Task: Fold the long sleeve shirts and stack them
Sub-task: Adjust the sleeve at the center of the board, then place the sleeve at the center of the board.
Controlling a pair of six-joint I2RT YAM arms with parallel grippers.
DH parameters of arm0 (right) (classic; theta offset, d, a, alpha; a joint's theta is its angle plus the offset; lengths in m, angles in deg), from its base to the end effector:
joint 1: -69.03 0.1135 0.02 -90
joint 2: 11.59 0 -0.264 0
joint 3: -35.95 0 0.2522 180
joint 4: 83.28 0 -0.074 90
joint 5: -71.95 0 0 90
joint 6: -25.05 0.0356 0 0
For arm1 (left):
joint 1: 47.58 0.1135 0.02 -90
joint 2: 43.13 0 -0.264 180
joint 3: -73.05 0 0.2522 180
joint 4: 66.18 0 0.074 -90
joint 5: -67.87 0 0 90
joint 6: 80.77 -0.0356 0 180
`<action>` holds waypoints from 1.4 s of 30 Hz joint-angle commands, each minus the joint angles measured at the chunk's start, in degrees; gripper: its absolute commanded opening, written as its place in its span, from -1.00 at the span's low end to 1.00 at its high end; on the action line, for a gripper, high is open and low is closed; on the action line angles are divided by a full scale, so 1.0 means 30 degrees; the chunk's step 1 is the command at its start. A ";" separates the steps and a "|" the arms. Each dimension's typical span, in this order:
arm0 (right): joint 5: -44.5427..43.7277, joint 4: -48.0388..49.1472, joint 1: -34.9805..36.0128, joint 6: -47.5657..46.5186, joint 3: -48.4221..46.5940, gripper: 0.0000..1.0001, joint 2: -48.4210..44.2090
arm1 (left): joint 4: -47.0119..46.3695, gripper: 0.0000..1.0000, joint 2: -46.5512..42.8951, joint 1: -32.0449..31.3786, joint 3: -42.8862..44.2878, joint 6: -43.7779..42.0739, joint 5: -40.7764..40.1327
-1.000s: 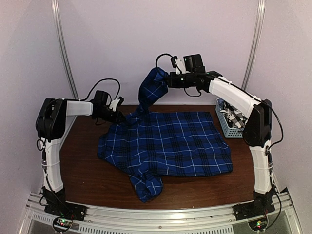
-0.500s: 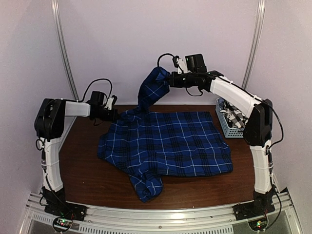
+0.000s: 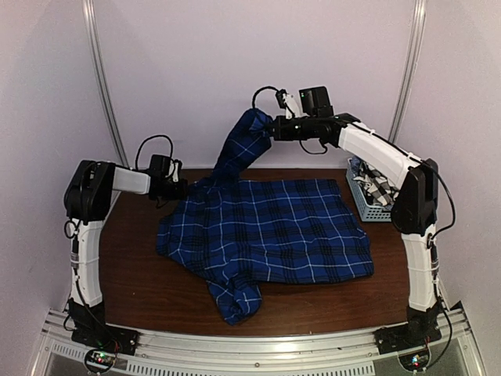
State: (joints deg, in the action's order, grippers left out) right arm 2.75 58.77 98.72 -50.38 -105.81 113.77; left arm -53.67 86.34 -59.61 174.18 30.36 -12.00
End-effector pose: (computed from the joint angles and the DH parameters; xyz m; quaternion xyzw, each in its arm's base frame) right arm 0.4407 0.2658 0.3606 -0.2076 0.7928 0.3467 0.4562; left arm 0.4802 -0.1087 0.1263 -0.0353 0.9059 -0.1952 0.3741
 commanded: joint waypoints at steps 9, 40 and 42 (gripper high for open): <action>0.2253 0.0677 0.0546 -0.1035 0.1728 -1.00 -0.0792 | -0.0520 -0.97 0.1404 0.0070 0.0792 0.1943 -0.2289; -0.0046 0.3251 0.2777 0.1902 -0.2574 -0.54 0.5547 | -0.0068 0.49 -0.6734 0.0114 -0.3599 0.3551 -0.2485; -0.0113 0.3343 0.2772 0.2245 -0.2879 -0.22 0.6119 | -0.0253 0.49 -0.7498 0.0114 -0.4476 0.3656 -0.2361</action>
State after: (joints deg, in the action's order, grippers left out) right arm 4.37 66.05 106.68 -47.17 -111.67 128.99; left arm -52.91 67.15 -59.59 165.46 39.82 -19.54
